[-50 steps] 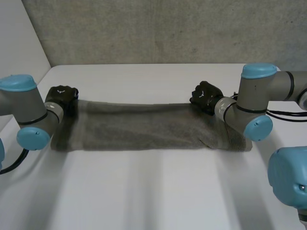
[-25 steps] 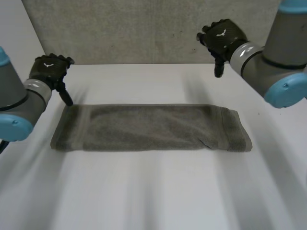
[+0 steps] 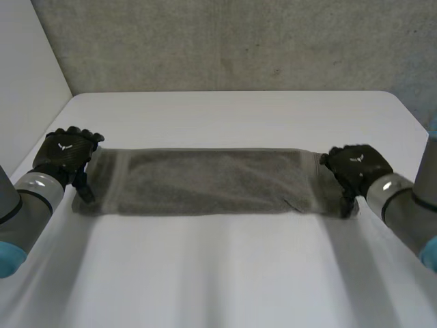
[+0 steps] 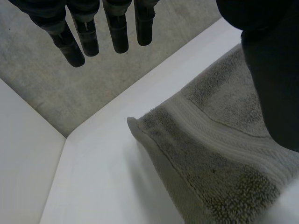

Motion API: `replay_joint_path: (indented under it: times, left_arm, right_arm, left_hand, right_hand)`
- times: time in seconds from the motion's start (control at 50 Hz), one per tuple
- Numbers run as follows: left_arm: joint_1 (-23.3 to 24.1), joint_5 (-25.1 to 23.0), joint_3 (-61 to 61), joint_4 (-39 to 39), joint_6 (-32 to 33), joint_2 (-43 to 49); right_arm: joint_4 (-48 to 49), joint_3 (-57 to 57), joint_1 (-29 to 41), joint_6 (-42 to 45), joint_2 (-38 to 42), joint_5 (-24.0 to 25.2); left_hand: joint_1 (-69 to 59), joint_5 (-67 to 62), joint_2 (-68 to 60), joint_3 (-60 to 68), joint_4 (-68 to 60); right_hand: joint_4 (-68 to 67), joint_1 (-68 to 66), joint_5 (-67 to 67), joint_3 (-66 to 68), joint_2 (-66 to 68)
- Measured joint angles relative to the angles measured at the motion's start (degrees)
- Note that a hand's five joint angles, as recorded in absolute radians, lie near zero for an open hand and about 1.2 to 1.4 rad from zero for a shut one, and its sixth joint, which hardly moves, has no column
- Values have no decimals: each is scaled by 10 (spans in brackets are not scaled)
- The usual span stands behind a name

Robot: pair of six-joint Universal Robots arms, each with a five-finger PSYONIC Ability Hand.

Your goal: Fold the towel.

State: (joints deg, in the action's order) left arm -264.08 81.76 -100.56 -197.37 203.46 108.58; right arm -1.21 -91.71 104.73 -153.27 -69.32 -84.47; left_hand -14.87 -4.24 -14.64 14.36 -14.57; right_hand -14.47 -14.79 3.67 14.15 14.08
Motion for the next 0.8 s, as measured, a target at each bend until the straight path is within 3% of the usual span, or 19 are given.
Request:
replay_joint_path:
  times: [0.2,0.28,0.36,0.56,0.72,0.8]
  left_arm:
    - [30,6,10,-8,-54,1]
    - [34,8,3,-18,-97,1]
    - [32,9,-9,-27,-129,0]
    - [26,9,-29,-45,-143,-7]
    - [26,10,-32,-46,-141,-12]
    - [27,10,-33,-45,-140,-15]
  right_arm:
    - [74,-26,-36,1,61,11]
    - [74,-11,-43,2,91,20]
    - [71,6,-55,1,111,23]
    - [57,42,-131,17,113,9]
    - [41,118,-205,119,105,-76]
    - [41,165,-180,145,99,-111]
  left_hand:
    - [0,0,0,0,0]
    - [0,0,0,0,0]
    - [0,0,0,0,0]
    - [0,0,0,0,0]
    - [0,0,0,0,0]
    - [0,0,0,0,0]
  right_hand:
    - [-77,-73,93,78,78]
    - [-275,-268,277,277,281]
    - [-590,-582,599,592,596]
    - [-621,-605,627,625,604]
    - [-621,-608,627,625,604]
    - [-621,-609,627,625,604]
